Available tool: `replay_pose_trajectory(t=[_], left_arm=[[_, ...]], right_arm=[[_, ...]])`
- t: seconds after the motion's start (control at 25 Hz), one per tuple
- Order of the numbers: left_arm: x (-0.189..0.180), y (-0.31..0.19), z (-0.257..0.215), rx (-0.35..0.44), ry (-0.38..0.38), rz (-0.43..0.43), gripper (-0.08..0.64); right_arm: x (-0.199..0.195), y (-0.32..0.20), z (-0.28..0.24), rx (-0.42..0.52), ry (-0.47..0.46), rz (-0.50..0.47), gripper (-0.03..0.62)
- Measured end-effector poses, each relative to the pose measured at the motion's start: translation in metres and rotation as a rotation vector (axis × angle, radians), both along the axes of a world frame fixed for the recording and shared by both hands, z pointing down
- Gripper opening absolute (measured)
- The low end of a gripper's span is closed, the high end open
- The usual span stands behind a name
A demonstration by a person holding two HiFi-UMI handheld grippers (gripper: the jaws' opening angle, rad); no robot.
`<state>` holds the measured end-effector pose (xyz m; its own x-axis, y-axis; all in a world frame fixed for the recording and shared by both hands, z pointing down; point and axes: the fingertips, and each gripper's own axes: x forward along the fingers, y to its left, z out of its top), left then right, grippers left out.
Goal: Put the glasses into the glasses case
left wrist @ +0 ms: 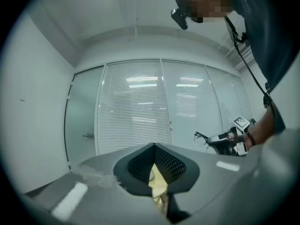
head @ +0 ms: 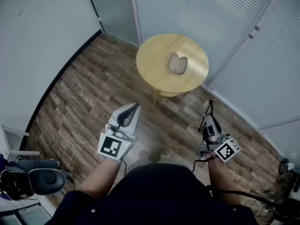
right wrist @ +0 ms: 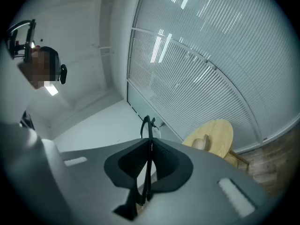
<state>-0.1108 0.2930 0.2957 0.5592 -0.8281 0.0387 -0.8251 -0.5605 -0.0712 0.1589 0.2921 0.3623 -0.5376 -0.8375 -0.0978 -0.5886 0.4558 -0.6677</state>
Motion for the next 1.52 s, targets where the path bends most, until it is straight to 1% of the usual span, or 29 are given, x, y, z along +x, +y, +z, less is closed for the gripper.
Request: replay_pose_trajectory(t=[0.2,0.36,0.52,0.64,0.72,0.84,0.96,1.2,1.28,1.4,1.52], left_arm=[[0.006,-0.003,0.002,-0.001,-0.011,-0.004,0.000],[0.011,-0.010,0.002,-0.003,-0.020,-0.029,0.000],[0.034,-0.018,-0.005,0.027,-0.036,-0.024,0.000],[0.049,-0.021,-0.007,0.041,-0.039,-0.020,0.000],[0.054,-0.020,-0.004,0.035,-0.044,-0.016,0.000],[0.052,-0.022,0.004,0.018,-0.055,-0.013,0.000],[0.054,-0.043,0.008,0.020,-0.045,-0.002,0.000],[0.063,-0.097,0.018,0.006,-0.030,0.052,0.000],[0.068,-0.114,0.017,0.010,-0.018,0.073,0.000],[0.075,-0.142,0.013,0.014,-0.008,0.105,0.000],[0.073,-0.170,0.008,0.036,0.013,0.139,0.000]], right_arm=[[0.003,-0.006,0.006,-0.004,0.005,-0.016,0.029],[0.010,-0.011,0.006,0.003,-0.009,-0.030,0.029],[0.023,-0.019,0.004,0.027,-0.011,-0.063,0.029],[0.030,-0.028,0.005,0.037,-0.030,-0.078,0.029],[0.032,-0.032,0.006,0.036,-0.033,-0.081,0.029],[0.028,-0.036,0.009,0.036,-0.020,-0.094,0.029],[0.025,-0.054,0.017,0.016,-0.002,-0.102,0.029],[0.025,-0.087,0.019,0.002,0.009,-0.068,0.029],[0.026,-0.098,0.019,-0.016,0.010,-0.053,0.029],[0.026,-0.116,0.016,-0.027,0.036,-0.046,0.029],[0.022,-0.138,0.018,-0.039,0.044,-0.019,0.029]])
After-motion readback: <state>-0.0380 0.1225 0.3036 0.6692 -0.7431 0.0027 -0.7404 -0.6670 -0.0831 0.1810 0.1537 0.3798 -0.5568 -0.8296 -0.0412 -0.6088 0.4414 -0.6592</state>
